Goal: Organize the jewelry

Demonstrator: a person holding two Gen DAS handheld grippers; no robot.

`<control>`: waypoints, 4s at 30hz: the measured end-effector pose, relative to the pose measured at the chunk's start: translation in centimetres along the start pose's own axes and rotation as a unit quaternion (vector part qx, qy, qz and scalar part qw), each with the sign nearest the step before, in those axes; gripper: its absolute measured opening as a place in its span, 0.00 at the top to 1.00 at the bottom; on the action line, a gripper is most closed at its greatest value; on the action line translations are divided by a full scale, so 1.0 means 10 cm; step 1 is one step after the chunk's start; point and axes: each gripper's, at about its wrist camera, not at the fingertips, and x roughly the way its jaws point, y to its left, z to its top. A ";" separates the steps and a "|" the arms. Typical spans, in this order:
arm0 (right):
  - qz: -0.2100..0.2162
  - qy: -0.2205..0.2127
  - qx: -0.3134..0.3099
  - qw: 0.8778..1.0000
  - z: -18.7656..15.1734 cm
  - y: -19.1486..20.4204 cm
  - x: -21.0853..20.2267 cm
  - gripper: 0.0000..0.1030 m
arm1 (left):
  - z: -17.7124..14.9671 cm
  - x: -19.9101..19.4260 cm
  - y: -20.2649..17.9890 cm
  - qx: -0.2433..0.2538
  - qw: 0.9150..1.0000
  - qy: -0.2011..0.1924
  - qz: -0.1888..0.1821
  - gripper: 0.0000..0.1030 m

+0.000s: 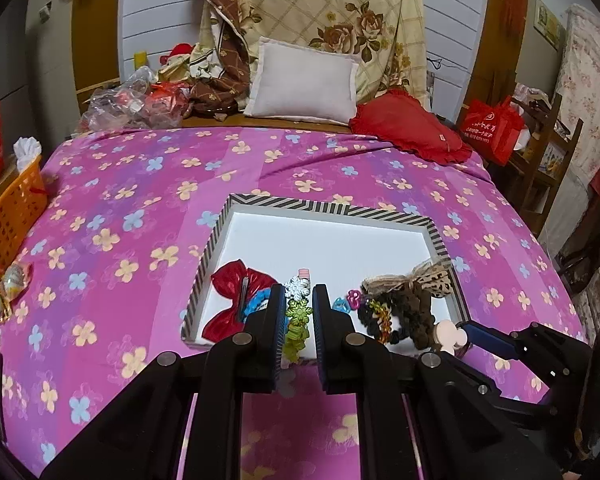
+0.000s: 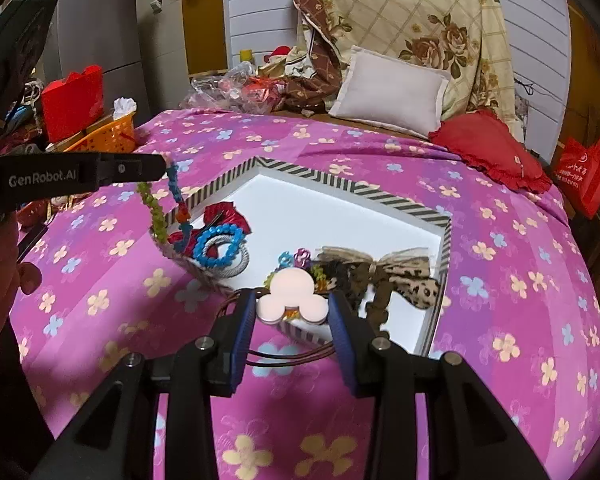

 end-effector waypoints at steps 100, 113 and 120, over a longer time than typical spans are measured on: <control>-0.031 0.007 0.110 0.993 -0.38 0.23 -0.17 0.21 | -0.86 -0.44 0.12 -0.027 0.996 -0.022 0.080 0.80; -0.028 -0.001 0.105 0.994 -0.39 0.30 -0.28 0.21 | -0.92 -0.56 0.06 -0.016 0.995 -0.030 0.090 0.80; -0.029 0.001 0.108 0.994 -0.41 0.26 -0.29 0.21 | -0.92 -0.56 0.06 -0.016 0.995 -0.031 0.089 0.80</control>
